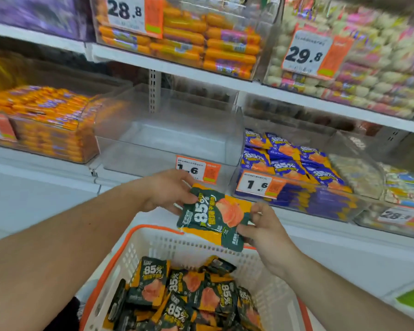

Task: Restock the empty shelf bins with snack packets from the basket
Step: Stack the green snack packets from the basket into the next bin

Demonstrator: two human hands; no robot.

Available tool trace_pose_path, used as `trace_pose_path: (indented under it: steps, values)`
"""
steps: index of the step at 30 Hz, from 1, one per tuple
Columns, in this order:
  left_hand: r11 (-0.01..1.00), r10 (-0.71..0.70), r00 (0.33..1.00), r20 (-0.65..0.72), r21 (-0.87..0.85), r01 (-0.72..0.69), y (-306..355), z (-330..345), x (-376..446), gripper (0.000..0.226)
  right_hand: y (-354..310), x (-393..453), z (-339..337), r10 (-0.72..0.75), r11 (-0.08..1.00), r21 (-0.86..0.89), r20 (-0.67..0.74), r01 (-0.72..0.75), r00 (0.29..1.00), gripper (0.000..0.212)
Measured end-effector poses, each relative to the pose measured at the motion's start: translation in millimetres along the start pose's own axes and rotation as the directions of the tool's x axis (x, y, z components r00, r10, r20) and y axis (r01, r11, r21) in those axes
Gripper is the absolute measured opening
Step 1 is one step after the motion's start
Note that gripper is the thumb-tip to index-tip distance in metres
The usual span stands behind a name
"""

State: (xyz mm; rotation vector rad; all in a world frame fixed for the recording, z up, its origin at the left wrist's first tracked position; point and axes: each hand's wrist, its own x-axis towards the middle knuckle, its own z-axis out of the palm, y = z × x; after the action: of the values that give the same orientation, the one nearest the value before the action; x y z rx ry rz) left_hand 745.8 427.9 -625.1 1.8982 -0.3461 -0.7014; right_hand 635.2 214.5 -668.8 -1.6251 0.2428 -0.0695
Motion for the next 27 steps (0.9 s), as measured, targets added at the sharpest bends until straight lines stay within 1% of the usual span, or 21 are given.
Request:
trace_pose_path:
  steps: [2,3,5,7,8,10,12,13,14,15,16,17,18,19,21,22,24,25,27]
  values:
    - [0.989,0.076,0.996,-0.046,-0.126,-0.081,7.7,-3.6,-3.6,0.018,-14.4,-1.2,4.3,-0.108,0.993,-0.052,-0.041,0.106,0.993,0.053]
    - [0.982,0.104,0.992,-0.064,-0.151,-0.113,10.9,-7.0,-4.5,0.019,-22.1,1.0,6.0,-0.165,0.983,-0.089,-0.026,0.162,0.986,0.054]
    - [0.975,0.149,0.983,-0.11,-0.147,-0.165,16.2,-14.5,-7.1,0.019,-40.5,7.7,9.4,-0.221,0.967,-0.124,0.01,0.221,0.975,0.047]
    - [0.972,0.183,0.97,-0.162,-0.121,-0.203,21.5,-21.5,-9.3,0.02,-58.1,16.7,12.6,-0.222,0.964,-0.141,0.054,0.227,0.974,0.035]
    - [0.97,0.195,0.962,-0.192,-0.107,-0.218,24.3,-24.8,-9.4,0.021,-67.0,20.6,15.8,-0.213,0.964,-0.144,0.089,0.225,0.973,0.034]
    - [0.968,0.224,0.94,-0.259,-0.051,-0.245,30.7,-33.2,-9.0,0.021,-82.8,28.2,26.8,-0.173,0.971,-0.137,0.171,0.197,0.97,0.039]
    - [0.962,0.254,0.895,-0.366,-0.004,-0.275,37.4,-47.3,-6.3,0.018,-98.3,37.3,43.1,-0.136,0.978,-0.13,0.207,0.165,0.969,0.042]
    - [0.956,0.274,0.848,-0.453,0.031,-0.293,39.5,-57.1,-3.8,0.015,-106.3,45.3,51.6,-0.132,0.981,-0.113,0.183,0.154,0.974,0.04]
    - [0.948,0.307,0.77,-0.56,0.11,-0.298,39.0,-70.4,-0.4,0.012,-114.6,54.5,59.7,-0.14,0.984,-0.089,0.135,0.152,0.981,0.036]
    - [0.93,0.368,0.655,-0.661,0.252,-0.268,37.1,-85.0,2.2,0.014,-122.9,66.8,67.4,-0.156,0.985,-0.063,0.071,0.161,0.985,0.032]
    - [0.882,0.467,0.517,-0.718,0.424,-0.208,33.6,-100.2,4.0,0.016,-130.7,80.3,74.6,-0.179,0.982,-0.061,0.007,0.18,0.984,0.03]
    - [0.808,0.571,0.402,-0.716,0.575,-0.123,27.1,-114.9,6.5,0.023,-137.4,94.4,82.5,-0.2,0.977,-0.082,-0.043,0.196,0.979,0.029]
    - [0.744,0.634,0.338,-0.695,0.668,-0.023,17.5,-127.8,10.3,0.031,-141.6,110.3,90.9,-0.214,0.972,-0.112,-0.068,0.205,0.975,0.029]
    - [0.719,0.634,0.339,-0.695,0.691,0.072,8.0,-137.2,13.1,0.039,-143.8,126.1,100.9,-0.203,0.972,-0.137,-0.072,0.192,0.976,0.028]
    - [0.734,0.523,0.44,-0.73,0.648,0.202,-8.3,-143.5,17.0,0.058,-139.7,157.4,122.0,-0.117,0.979,-0.171,-0.024,0.111,0.993,0.026]
    - [0.733,0.483,0.48,-0.732,0.638,0.236,-15.0,-143.8,18.1,0.068,-133.9,173.8,132.6,-0.06,0.977,-0.205,0.01,0.06,0.998,0.026]
    - [0.723,0.458,0.513,-0.726,0.64,0.261,-25.6,-146.1,20.9,0.079,-118.9,204.6,152.7,0.044,0.952,-0.304,0.05,-0.027,0.998,0.027]
    - [0.727,0.451,0.519,-0.726,0.636,0.257,-27.8,-148.3,21.7,0.081,-110.9,219.3,161.3,0.069,0.936,-0.35,0.066,-0.042,0.995,0.028]
    - [0.747,0.448,0.516,-0.73,0.623,0.232,-28.1,-152.8,21.2,0.085,-100.3,244.1,174.2,0.078,0.899,-0.437,0.1,-0.027,0.992,0.025]
